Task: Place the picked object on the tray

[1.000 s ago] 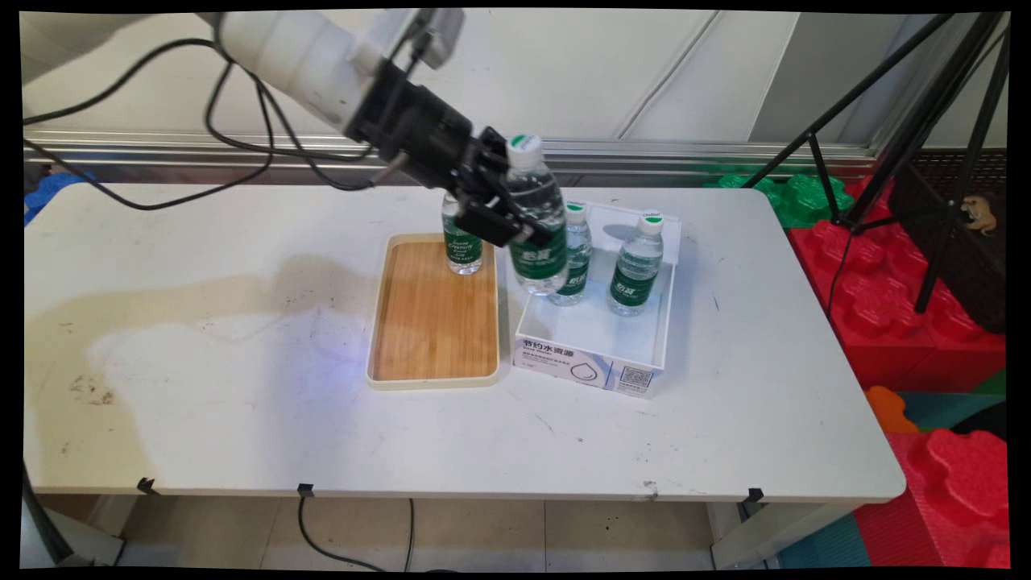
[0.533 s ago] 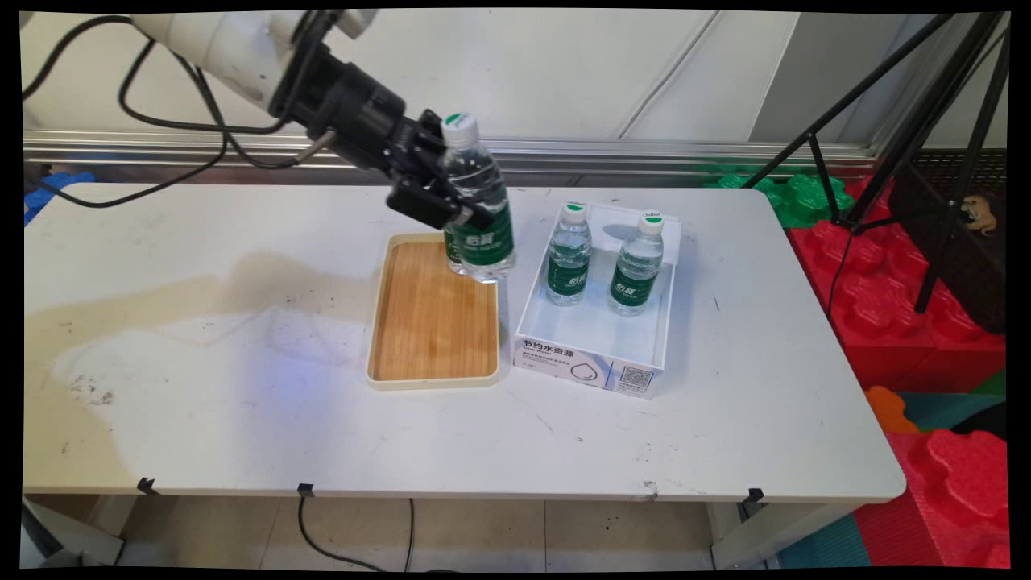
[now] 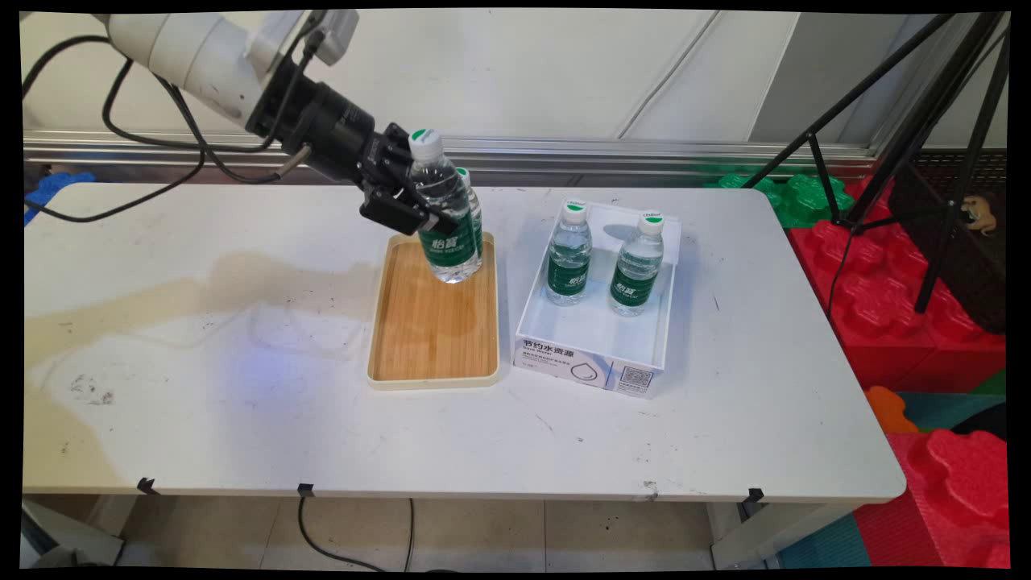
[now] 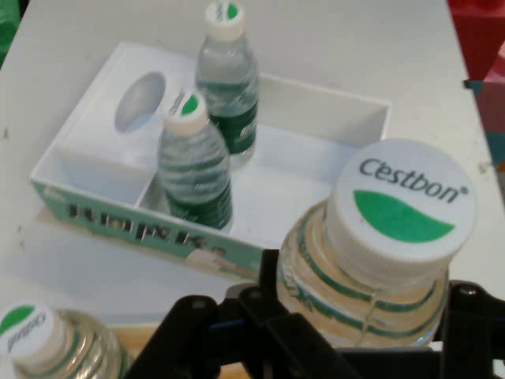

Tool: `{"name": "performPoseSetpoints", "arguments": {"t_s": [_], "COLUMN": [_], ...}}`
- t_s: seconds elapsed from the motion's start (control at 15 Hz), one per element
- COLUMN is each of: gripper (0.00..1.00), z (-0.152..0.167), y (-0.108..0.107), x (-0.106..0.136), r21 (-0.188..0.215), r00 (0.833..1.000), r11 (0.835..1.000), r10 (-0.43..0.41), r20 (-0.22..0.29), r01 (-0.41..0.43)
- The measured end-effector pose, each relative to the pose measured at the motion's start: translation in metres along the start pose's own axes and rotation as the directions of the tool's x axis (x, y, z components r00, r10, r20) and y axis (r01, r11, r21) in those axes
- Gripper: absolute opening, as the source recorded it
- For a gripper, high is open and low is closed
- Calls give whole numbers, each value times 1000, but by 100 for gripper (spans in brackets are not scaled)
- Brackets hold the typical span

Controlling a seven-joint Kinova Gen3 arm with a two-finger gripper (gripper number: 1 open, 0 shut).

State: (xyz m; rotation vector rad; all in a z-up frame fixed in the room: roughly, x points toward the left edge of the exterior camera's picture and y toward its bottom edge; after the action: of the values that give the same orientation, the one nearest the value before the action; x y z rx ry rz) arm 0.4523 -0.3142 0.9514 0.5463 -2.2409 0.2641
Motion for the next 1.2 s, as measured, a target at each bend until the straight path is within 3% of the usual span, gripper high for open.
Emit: {"name": "performPoseSetpoints", "arguments": {"t_s": [0.27, 0.73, 1.2], "gripper": [0, 0, 0], "z": [15, 43, 74], "y": [-9, -17, -24], "x": [-24, -55, -75], "r21": [26, 33, 48], "r00": [999, 997, 996], "r11": [999, 999, 998], "r10": [-25, -44, -46], "r20": [30, 65, 71], "r01": [25, 42, 42]}}
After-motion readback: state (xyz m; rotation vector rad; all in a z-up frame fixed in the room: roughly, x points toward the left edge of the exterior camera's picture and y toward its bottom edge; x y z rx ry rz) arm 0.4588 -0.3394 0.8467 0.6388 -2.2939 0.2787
